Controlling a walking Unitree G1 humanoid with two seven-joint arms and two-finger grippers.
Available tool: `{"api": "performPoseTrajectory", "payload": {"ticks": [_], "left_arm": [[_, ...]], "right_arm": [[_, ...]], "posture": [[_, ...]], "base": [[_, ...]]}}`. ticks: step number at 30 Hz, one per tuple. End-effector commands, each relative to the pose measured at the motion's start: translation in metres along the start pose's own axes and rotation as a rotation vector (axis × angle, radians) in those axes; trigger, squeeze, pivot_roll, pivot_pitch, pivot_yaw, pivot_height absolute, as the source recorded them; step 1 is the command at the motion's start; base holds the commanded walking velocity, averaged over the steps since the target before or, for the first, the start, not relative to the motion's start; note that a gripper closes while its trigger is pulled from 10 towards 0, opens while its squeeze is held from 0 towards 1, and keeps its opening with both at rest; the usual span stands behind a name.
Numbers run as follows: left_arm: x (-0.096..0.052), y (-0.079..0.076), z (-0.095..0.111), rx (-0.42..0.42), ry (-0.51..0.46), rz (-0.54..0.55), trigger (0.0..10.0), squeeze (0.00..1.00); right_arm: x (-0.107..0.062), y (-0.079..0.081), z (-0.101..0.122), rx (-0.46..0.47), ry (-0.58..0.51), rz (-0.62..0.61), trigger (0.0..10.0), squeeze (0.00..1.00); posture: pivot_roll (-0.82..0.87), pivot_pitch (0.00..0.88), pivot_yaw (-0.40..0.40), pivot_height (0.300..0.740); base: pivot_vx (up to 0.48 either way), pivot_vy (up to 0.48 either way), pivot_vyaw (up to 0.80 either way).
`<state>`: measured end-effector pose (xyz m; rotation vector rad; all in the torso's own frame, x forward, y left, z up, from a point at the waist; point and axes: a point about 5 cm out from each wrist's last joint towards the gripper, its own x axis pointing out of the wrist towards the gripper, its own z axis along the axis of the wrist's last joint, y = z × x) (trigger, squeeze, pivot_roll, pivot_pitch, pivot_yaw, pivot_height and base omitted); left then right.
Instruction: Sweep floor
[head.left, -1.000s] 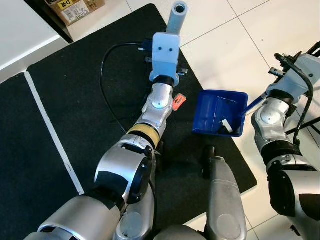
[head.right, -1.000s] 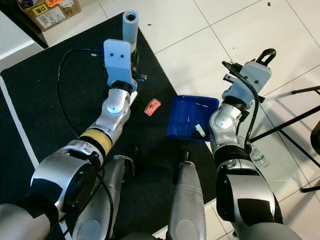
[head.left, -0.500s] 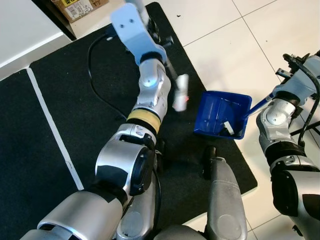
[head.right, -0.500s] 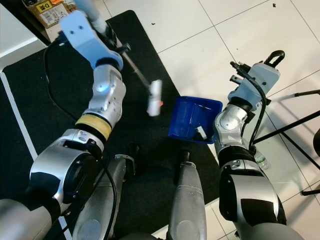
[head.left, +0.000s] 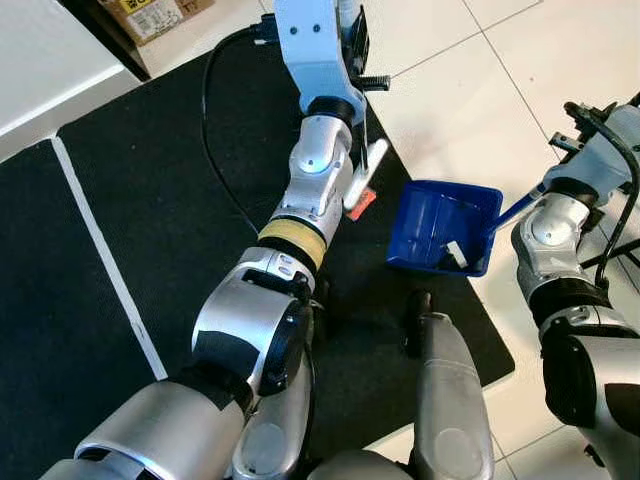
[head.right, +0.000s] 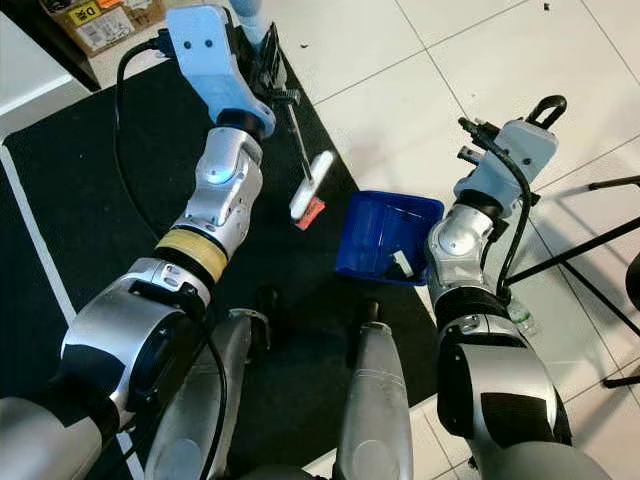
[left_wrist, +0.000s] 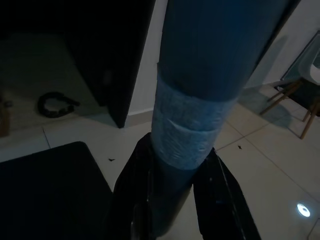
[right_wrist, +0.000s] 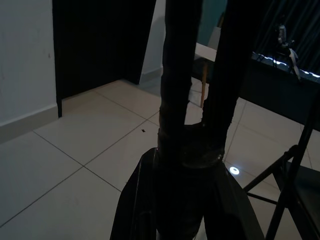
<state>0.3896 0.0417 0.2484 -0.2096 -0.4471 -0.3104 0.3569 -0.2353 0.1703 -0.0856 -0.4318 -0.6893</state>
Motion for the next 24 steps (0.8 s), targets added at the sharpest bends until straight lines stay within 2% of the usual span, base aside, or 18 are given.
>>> {"api": "performPoseTrajectory", "payload": {"ticks": [1,3,7,11,12,13,16,17,20,24], "left_arm": [[-0.004,0.015,0.002,0.011,-0.011,-0.009,10.0,0.00],[-0.007,0.034,0.004,0.061,-0.014,0.027,10.0,0.00],[-0.011,0.045,0.002,0.104,-0.014,0.059,10.0,0.00],[-0.033,0.080,-0.008,0.197,0.019,0.134,10.0,0.00],[-0.033,0.080,-0.008,0.197,0.019,0.134,10.0,0.00],[-0.039,0.094,-0.007,0.242,0.023,0.155,10.0,0.00],[-0.042,0.100,-0.006,0.260,0.021,0.158,10.0,0.00],[-0.042,0.109,-0.001,0.282,0.014,0.175,10.0,0.00],[-0.043,0.116,0.003,0.288,0.012,0.196,10.0,0.00],[-0.047,0.125,0.002,0.320,0.034,0.235,10.0,0.00]], "right_arm": [[-0.016,-0.014,-0.029,-0.119,0.117,0.020,10.0,0.00],[-0.015,-0.013,-0.027,-0.117,0.112,0.021,10.0,0.00],[-0.013,-0.013,-0.026,-0.119,0.108,0.025,10.0,0.00],[-0.005,-0.013,-0.017,-0.117,0.043,0.032,10.0,0.00],[-0.005,-0.013,-0.017,-0.117,0.043,0.032,10.0,0.00],[0.001,-0.015,-0.010,-0.097,0.016,0.016,10.0,0.00],[0.004,-0.015,-0.008,-0.088,0.006,0.010,10.0,0.00],[0.012,-0.016,-0.001,-0.059,-0.008,-0.002,10.0,0.00],[0.016,-0.016,0.004,-0.044,-0.021,-0.007,10.0,0.00],[0.018,-0.015,0.005,-0.039,-0.020,0.001,10.0,0.00]], "posture": [[0.02,0.494,0.047,0.740],[0.03,0.495,0.047,0.740],[0.03,0.499,0.044,0.740],[0.02,0.460,0.039,0.740],[0.02,0.460,0.039,0.740],[0.02,0.447,0.037,0.740],[0.02,0.441,0.037,0.740],[0.03,0.437,0.039,0.740],[0.03,0.441,0.041,0.740],[0.04,0.452,0.050,0.740]], "base": [[0.000,0.000,0.00],[0.000,0.000,0.00],[0.000,0.000,0.00],[0.000,0.000,0.00],[0.000,0.000,0.00],[0.000,0.000,0.00],[0.000,0.000,0.00],[0.000,0.000,0.00],[0.000,0.000,0.00],[0.000,0.000,0.00]]}}
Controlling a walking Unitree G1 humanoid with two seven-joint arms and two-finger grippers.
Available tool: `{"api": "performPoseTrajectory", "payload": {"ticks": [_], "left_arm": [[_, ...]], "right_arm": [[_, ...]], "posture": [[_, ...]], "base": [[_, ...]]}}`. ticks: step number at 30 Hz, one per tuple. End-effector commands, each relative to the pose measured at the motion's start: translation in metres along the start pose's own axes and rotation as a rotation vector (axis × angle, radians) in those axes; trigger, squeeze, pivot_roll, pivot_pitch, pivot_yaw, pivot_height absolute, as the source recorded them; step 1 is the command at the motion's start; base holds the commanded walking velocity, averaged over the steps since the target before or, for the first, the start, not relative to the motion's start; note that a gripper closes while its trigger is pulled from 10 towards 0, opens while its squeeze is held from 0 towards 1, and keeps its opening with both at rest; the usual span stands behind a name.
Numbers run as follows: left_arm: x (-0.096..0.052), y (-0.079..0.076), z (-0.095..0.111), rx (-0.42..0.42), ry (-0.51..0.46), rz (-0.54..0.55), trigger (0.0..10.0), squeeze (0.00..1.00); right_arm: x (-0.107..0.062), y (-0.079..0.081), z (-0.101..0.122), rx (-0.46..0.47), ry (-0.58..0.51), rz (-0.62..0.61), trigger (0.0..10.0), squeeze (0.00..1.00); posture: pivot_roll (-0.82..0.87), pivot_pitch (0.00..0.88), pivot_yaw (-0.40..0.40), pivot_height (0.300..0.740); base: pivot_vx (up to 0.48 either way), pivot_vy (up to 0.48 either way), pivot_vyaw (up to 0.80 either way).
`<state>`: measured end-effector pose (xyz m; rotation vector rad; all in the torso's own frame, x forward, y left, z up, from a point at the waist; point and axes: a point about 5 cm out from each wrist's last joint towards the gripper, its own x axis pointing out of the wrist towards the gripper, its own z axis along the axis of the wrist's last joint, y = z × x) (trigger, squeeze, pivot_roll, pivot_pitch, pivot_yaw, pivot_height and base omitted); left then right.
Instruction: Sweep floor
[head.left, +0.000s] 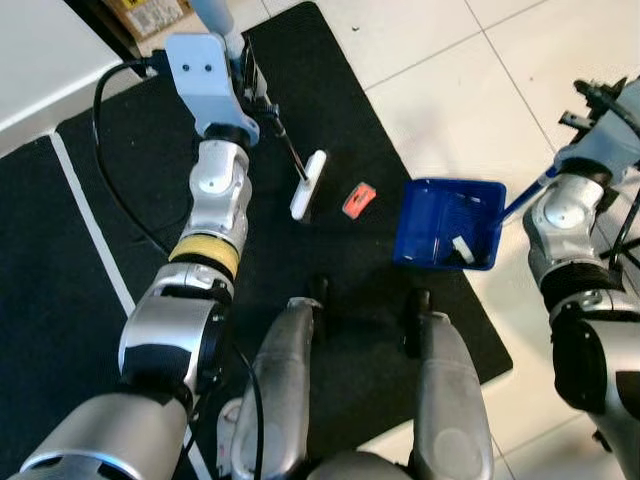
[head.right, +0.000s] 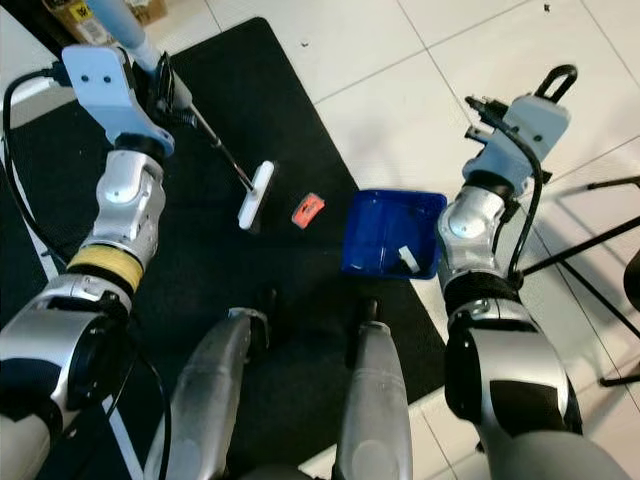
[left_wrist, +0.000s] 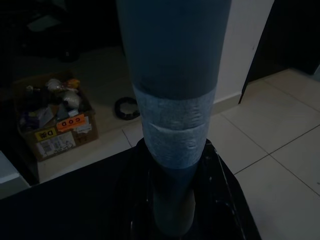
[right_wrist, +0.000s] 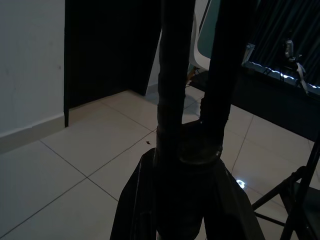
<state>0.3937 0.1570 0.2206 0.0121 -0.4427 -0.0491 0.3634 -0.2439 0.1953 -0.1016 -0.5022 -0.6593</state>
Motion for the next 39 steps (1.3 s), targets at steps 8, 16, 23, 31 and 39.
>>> {"api": "performPoseTrajectory", "payload": {"ticks": [8,16,23,31,39], "left_arm": [[-0.016,0.000,-0.021,0.077,0.047,0.019,10.0,0.00],[-0.012,-0.012,-0.020,0.027,0.062,0.041,10.0,0.00],[-0.009,-0.015,-0.019,0.001,0.065,0.041,10.0,0.00],[-0.008,-0.011,-0.019,0.015,0.074,0.050,10.0,0.00],[-0.011,-0.012,-0.023,0.018,0.079,0.054,10.0,0.00]], "right_arm": [[-0.007,-0.009,-0.017,-0.076,0.075,0.019,10.0,0.00],[0.001,-0.003,-0.009,0.051,0.103,-0.031,10.0,0.00],[0.008,0.008,0.005,0.131,0.060,-0.033,10.0,0.00],[0.010,0.001,0.005,0.133,0.047,-0.030,10.0,0.00],[0.010,-0.003,0.005,0.131,0.040,-0.045,10.0,0.00]], "posture": [[0.04,0.501,0.061,0.740],[0.04,0.522,0.066,0.740],[0.02,0.524,0.051,0.740],[0.02,0.518,0.052,0.740],[0.03,0.521,0.053,0.740]], "base": [[0.000,0.000,0.00],[0.000,0.000,0.00],[0.000,0.000,0.00],[0.000,0.000,0.00],[0.000,0.000,0.00]]}}
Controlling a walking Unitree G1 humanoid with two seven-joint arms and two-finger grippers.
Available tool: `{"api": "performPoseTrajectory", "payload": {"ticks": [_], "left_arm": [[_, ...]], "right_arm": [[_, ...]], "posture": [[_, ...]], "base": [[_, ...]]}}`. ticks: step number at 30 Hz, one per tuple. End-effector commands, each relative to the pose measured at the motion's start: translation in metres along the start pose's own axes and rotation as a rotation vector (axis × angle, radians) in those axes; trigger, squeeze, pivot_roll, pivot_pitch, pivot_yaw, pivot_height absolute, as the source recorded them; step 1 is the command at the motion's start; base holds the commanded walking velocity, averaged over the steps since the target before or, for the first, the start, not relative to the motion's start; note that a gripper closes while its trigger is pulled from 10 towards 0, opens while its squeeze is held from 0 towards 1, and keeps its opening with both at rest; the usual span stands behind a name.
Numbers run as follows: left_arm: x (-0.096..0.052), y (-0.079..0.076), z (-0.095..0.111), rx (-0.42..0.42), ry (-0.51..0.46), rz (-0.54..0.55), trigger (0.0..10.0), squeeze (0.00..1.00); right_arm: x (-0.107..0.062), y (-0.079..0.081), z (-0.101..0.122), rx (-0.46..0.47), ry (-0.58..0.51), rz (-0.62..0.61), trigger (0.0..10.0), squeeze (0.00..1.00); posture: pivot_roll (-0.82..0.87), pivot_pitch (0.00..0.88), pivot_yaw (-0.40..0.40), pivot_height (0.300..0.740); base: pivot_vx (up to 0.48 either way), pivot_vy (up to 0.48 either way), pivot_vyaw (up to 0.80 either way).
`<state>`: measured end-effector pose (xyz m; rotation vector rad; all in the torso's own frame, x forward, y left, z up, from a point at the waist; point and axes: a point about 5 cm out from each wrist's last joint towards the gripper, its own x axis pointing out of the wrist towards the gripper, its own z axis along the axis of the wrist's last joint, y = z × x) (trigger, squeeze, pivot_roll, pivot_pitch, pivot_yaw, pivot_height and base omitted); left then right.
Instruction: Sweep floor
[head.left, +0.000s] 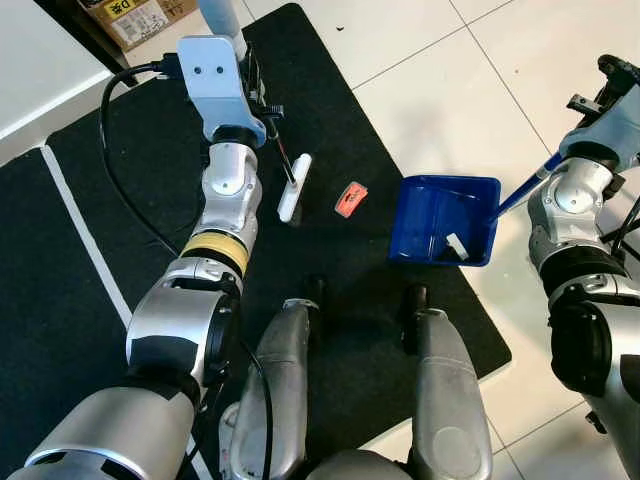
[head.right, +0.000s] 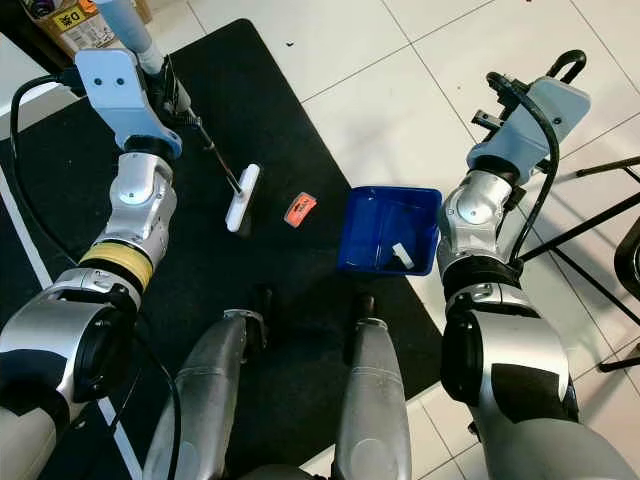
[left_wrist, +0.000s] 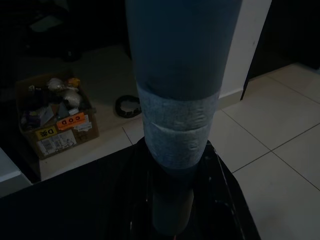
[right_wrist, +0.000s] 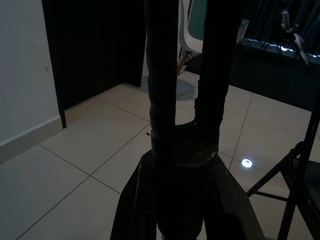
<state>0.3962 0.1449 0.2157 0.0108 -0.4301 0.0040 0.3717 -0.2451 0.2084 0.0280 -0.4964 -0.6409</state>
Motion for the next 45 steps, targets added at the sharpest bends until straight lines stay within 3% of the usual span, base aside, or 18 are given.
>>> {"api": "performPoseTrajectory", "payload": {"ticks": [1,5,6,7,9,10,12,14,16,18,20,21,22,23,26,32,35,45], "left_arm": [[-0.012,0.000,-0.017,0.010,0.066,0.002,10.0,0.00],[-0.017,0.001,-0.025,0.030,0.104,-0.008,10.0,0.00],[-0.025,0.011,-0.037,0.032,0.165,0.035,10.0,0.00],[-0.025,0.011,-0.037,0.032,0.165,0.035,10.0,0.00],[-0.046,0.048,-0.058,0.039,0.286,0.166,10.0,0.00],[-0.046,0.048,-0.058,0.039,0.286,0.166,10.0,0.00],[-0.059,0.080,-0.066,0.040,0.354,0.333,10.0,0.00],[-0.063,0.087,-0.068,0.024,0.368,0.380,10.0,0.00],[-0.074,0.102,-0.070,-0.010,0.346,0.446,10.0,0.00],[-0.088,0.109,-0.076,0.024,0.351,0.460,10.0,0.00],[-0.103,0.109,-0.085,0.054,0.381,0.459,10.0,0.00],[-0.103,0.109,-0.085,0.054,0.381,0.459,10.0,0.00],[-0.118,0.102,-0.094,0.100,0.405,0.401,10.0,0.00],[-0.124,0.097,-0.098,0.128,0.417,0.358,10.0,0.00],[-0.128,0.091,-0.101,0.139,0.429,0.310,10.0,0.00],[-0.114,0.093,-0.091,0.146,0.374,0.267,10.0,0.00],[-0.114,0.095,-0.089,0.172,0.364,0.280,10.0,0.00],[-0.112,0.103,-0.083,0.191,0.338,0.284,10.0,0.00]], "right_arm": [[-0.002,-0.009,-0.002,0.013,-0.008,-0.033,10.0,0.00],[-0.008,-0.009,-0.008,-0.009,0.004,-0.015,10.0,0.00],[-0.015,-0.011,-0.017,-0.037,0.033,0.001,10.0,0.00],[-0.015,-0.011,-0.017,-0.037,0.033,0.001,10.0,0.00],[-0.030,-0.018,-0.036,-0.093,0.110,0.049,10.0,0.00],[-0.030,-0.018,-0.036,-0.093,0.110,0.049,10.0,0.00],[-0.045,-0.028,-0.055,-0.093,0.223,0.069,10.0,0.00],[-0.051,-0.031,-0.063,-0.082,0.272,0.072,10.0,0.00],[-0.067,-0.037,-0.077,-0.116,0.343,0.097,10.0,0.00],[-0.079,-0.046,-0.086,-0.151,0.382,0.077,10.0,0.00],[-0.085,-0.053,-0.091,-0.152,0.411,0.040,10.0,0.00],[-0.085,-0.053,-0.091,-0.152,0.411,0.040,10.0,0.00],[-0.091,-0.057,-0.094,-0.189,0.408,0.054,10.0,0.00],[-0.094,-0.059,-0.095,-0.211,0.402,0.061,10.0,0.00],[-0.096,-0.061,-0.096,-0.231,0.396,0.058,10.0,0.00],[-0.085,-0.057,-0.089,-0.148,0.384,0.004,10.0,0.00],[-0.084,-0.057,-0.089,-0.150,0.381,0.004,10.0,0.00],[-0.064,-0.046,-0.077,-0.079,0.349,-0.019,10.0,0.00]], "posture": [[0.03,0.521,0.053,0.740],[0.02,0.488,0.050,0.740],[0.01,0.444,0.052,0.740],[0.01,0.444,0.052,0.740],[0.00,0.348,0.046,0.740],[0.00,0.348,0.046,0.740],[0.01,0.278,0.044,0.740],[0.01,0.261,0.043,0.740],[0.01,0.181,0.040,0.740],[0.02,0.147,0.038,0.740],[0.02,0.124,0.034,0.740],[0.02,0.124,0.034,0.740],[0.02,0.086,0.031,0.740],[0.02,0.071,0.031,0.740],[0.03,0.045,0.032,0.740],[0.04,0.015,0.029,0.740],[0.05,0.024,0.035,0.740],[0.11,0.131,0.068,0.740]], "base": [[0.000,0.000,0.00],[0.000,0.000,0.00],[0.000,0.000,0.00],[0.000,0.000,0.00],[0.000,0.000,0.00],[0.000,0.000,0.00],[0.000,0.000,0.00],[0.000,0.000,0.00],[0.000,0.000,0.00],[0.000,0.000,0.00],[0.000,0.000,0.00],[0.000,0.000,0.00],[0.000,0.000,0.00],[0.000,0.000,0.00],[0.000,0.000,0.00],[0.000,0.000,0.00],[0.000,0.000,0.00],[0.000,0.000,0.00]]}}
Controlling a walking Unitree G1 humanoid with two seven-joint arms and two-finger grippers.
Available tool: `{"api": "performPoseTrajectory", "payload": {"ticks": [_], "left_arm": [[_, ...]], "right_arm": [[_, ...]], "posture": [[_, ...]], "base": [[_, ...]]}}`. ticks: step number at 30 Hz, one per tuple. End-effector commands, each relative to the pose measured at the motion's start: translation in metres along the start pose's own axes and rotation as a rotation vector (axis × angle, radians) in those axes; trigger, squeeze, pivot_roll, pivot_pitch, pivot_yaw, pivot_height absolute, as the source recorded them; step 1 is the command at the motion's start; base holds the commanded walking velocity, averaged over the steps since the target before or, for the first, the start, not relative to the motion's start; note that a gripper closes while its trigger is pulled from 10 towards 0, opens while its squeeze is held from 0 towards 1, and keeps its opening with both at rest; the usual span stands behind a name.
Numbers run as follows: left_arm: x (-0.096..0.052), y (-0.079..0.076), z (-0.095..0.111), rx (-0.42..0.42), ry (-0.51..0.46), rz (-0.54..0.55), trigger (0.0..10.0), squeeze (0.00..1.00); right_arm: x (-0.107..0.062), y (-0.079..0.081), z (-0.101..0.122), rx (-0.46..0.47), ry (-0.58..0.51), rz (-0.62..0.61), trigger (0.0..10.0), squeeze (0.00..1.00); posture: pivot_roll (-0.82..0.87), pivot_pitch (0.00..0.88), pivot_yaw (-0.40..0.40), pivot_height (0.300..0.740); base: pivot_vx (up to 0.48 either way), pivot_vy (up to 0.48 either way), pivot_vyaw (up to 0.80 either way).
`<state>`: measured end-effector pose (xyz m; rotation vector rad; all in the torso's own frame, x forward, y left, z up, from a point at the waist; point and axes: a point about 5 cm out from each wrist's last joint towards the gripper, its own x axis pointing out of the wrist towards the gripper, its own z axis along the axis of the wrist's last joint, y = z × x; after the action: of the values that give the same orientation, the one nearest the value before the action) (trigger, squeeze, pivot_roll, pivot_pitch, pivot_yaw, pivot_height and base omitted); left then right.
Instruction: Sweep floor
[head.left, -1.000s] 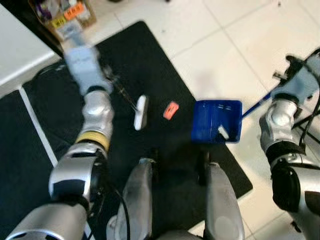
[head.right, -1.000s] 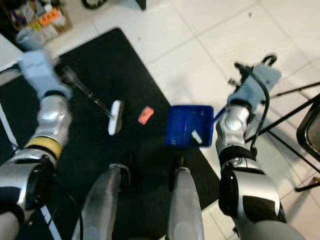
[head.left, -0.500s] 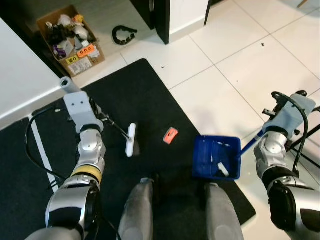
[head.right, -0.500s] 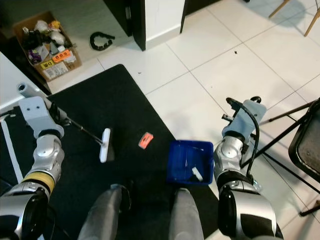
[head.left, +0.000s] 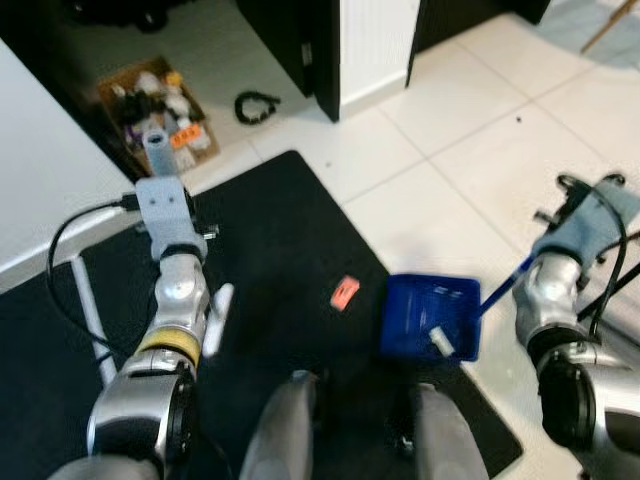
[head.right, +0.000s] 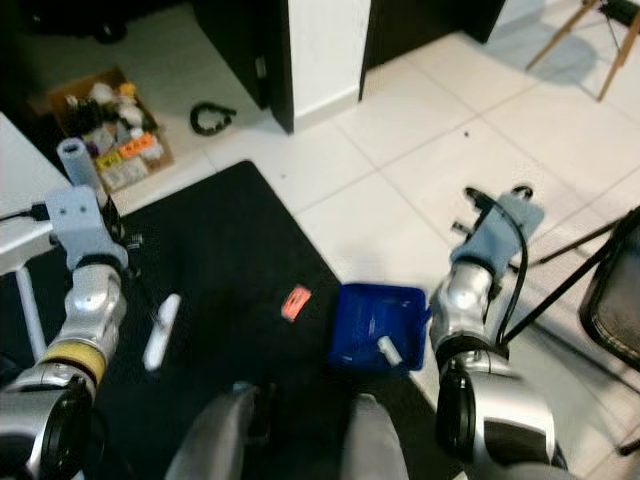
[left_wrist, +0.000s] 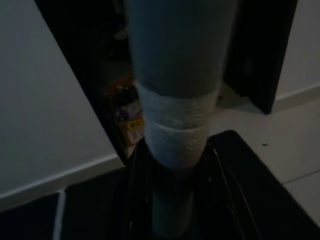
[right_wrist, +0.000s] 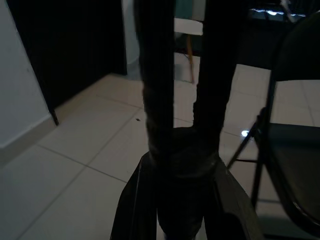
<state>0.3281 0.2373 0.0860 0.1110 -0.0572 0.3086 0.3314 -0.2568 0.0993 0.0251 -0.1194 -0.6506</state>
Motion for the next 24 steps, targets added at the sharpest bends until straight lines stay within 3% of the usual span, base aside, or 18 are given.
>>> {"api": "performPoseTrajectory", "payload": {"ticks": [1,9,14,24], "left_arm": [[0.005,0.014,0.008,0.017,-0.035,0.021,10.0,0.00],[0.012,0.022,0.023,0.038,-0.085,0.044,10.0,0.00],[0.013,0.022,0.027,0.038,-0.102,0.042,10.0,0.00],[0.012,0.031,0.042,0.018,-0.163,0.051,10.0,0.00]], "right_arm": [[0.004,0.006,0.007,0.057,0.001,-0.012,10.0,0.00],[0.010,0.020,0.018,0.103,0.002,-0.001,10.0,0.00],[0.011,0.021,0.018,0.105,0.015,0.001,10.0,0.00],[-0.006,0.025,-0.003,0.034,0.069,0.033,10.0,0.00]], "posture": [[0.11,0.131,0.068,0.740],[0.20,0.233,0.060,0.740],[0.22,0.244,0.056,0.740],[0.28,0.326,0.070,0.740]], "base": [[0.000,0.000,0.00],[0.000,0.000,0.00],[0.000,0.000,0.00],[0.000,0.000,0.00]]}}
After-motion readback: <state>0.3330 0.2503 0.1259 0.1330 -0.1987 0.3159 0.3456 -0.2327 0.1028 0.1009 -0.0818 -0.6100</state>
